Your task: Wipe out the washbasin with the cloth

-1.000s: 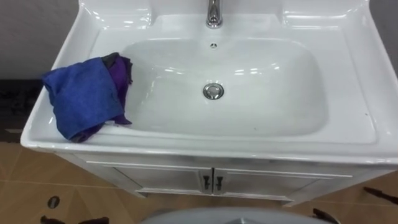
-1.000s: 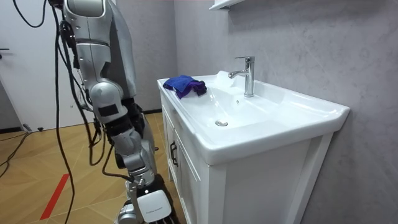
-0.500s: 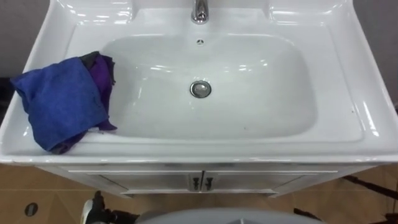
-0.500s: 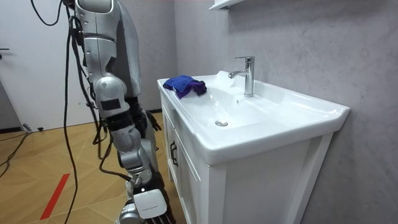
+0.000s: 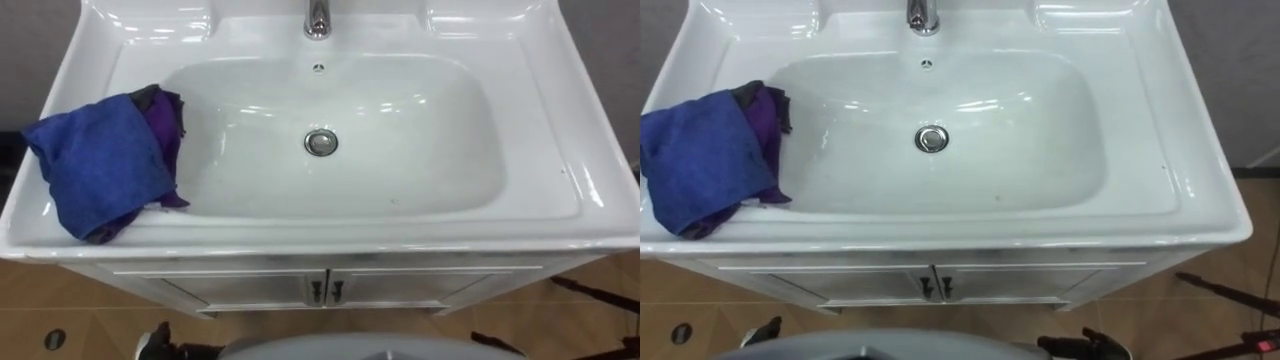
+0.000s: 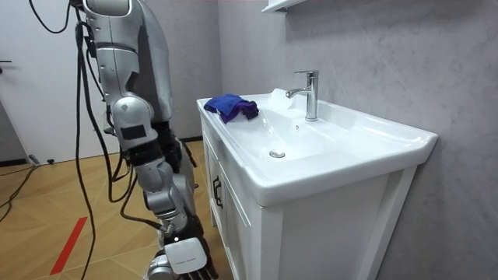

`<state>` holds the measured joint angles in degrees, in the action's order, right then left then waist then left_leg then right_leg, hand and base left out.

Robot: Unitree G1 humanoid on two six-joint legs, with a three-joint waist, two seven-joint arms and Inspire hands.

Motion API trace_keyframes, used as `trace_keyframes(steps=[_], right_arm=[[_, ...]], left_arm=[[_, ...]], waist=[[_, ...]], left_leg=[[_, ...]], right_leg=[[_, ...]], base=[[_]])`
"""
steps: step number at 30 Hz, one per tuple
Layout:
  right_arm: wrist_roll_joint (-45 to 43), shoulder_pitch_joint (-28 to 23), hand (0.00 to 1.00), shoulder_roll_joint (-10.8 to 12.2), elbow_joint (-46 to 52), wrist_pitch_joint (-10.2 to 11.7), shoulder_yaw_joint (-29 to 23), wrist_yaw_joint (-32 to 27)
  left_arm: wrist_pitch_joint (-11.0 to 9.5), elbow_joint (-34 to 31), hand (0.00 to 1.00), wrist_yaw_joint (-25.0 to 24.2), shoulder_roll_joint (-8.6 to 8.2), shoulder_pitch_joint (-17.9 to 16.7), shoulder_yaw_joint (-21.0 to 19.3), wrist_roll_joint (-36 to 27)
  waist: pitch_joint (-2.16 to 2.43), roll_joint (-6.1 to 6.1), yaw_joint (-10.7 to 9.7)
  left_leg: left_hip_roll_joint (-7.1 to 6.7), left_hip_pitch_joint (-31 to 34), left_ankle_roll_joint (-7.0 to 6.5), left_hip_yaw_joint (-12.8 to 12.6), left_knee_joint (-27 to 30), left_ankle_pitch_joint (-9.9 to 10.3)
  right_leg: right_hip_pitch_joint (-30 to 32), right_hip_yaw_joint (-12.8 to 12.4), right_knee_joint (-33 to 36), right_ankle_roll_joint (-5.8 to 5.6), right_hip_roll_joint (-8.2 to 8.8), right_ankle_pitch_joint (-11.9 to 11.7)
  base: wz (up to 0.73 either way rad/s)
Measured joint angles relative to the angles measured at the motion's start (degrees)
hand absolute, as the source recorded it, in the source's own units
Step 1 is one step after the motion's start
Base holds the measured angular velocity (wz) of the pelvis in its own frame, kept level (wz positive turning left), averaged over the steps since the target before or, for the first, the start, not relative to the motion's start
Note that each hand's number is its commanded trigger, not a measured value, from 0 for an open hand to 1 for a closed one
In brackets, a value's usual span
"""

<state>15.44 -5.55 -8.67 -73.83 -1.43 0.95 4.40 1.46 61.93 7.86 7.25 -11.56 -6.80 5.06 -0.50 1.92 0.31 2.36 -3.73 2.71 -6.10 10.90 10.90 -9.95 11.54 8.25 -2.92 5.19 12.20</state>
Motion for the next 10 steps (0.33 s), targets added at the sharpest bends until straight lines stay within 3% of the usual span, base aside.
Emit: trace_keyframes(steps=[10], right_arm=[[-1.1,0.5,0.0,-0.1,-0.5,-1.1,-0.1,0.1]], left_arm=[[1.0,0.0,0.0,-3.3,0.48,-0.3,-0.4,0.2]], waist=[[0.08,0.09,0.0]], left_leg=[[0.0,-0.4,-0.01,0.0,0.0,0.0]], right_leg=[[-0.1,-0.2,0.0,-0.01,-0.02,0.0]], base=[[0.0]])
